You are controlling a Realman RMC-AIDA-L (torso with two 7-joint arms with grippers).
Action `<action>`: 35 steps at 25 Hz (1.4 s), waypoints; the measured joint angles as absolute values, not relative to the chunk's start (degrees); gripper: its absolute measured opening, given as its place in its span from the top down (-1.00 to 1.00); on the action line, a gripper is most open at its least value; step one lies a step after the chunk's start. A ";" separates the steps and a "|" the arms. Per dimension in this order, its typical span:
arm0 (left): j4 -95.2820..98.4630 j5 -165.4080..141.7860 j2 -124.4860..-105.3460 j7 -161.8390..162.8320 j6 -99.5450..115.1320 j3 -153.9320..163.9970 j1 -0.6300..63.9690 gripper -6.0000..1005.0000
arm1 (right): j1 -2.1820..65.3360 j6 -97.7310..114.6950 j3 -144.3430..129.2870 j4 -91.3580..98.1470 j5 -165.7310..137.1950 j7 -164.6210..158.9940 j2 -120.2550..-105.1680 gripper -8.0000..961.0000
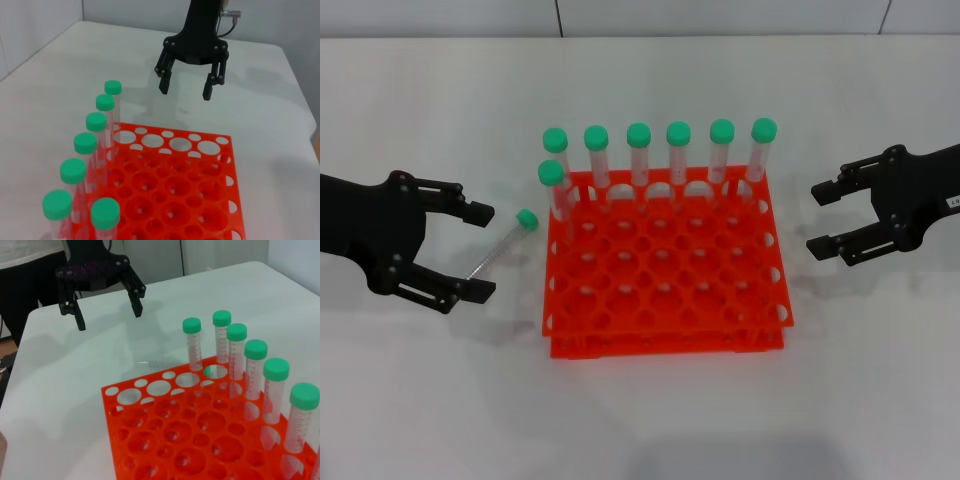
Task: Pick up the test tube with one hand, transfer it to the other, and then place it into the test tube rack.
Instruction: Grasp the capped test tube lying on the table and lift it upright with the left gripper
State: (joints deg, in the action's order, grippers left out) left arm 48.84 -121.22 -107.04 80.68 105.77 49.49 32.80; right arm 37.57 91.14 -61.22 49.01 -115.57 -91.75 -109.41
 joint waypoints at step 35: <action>67.25 -144.47 -110.78 116.50 107.52 49.78 37.00 -0.65 | 37.86 91.01 -61.35 49.04 -115.93 -91.22 -109.64 -0.53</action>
State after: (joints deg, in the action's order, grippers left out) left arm 67.25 -144.47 -110.78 116.50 107.52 49.78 37.00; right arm 37.86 91.01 -61.36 49.04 -115.93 -91.22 -109.64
